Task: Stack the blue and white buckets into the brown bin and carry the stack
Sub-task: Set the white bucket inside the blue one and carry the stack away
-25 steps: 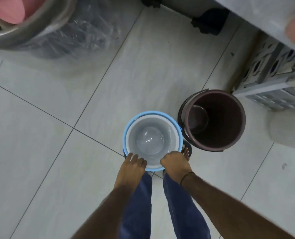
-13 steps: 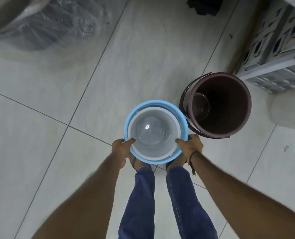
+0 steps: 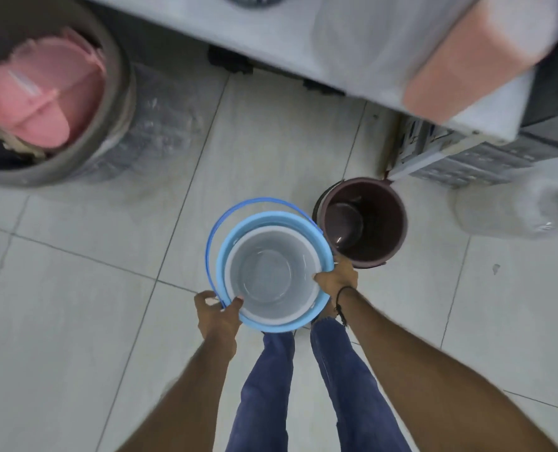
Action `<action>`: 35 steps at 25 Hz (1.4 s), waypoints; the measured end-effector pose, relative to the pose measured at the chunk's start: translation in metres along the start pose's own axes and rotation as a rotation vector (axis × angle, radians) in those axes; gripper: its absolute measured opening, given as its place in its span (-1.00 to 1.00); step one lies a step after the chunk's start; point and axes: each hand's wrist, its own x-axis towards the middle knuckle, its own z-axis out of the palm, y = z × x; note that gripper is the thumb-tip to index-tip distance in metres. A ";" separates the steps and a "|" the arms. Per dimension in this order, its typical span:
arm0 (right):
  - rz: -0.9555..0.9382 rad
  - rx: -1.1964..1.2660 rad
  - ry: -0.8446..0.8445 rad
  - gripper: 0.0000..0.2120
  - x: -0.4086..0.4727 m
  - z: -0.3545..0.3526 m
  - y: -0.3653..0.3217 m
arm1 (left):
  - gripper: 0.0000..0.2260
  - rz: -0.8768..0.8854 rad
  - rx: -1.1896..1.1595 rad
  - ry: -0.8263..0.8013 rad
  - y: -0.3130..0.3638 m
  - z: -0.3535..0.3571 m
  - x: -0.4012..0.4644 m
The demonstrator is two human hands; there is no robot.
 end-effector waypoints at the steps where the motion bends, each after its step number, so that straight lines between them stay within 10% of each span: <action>1: -0.012 0.026 0.014 -0.51 -0.022 -0.029 -0.007 | -0.54 0.017 0.002 -0.025 0.014 -0.005 -0.032; 12: -0.019 0.239 0.221 -0.61 -0.031 -0.244 0.009 | -0.57 0.234 0.134 -0.169 0.058 0.130 -0.183; 25: -0.153 -0.066 0.205 -0.64 0.262 -0.147 0.078 | -0.53 0.101 0.307 0.071 -0.064 0.345 0.040; 31: -0.105 -0.085 0.098 -0.37 0.310 -0.135 0.085 | -0.32 -0.382 -0.160 -0.223 -0.105 0.371 0.059; 35: -0.041 -0.018 0.019 -0.53 0.315 -0.135 0.075 | -0.48 -0.343 -0.443 -0.462 -0.111 0.367 0.055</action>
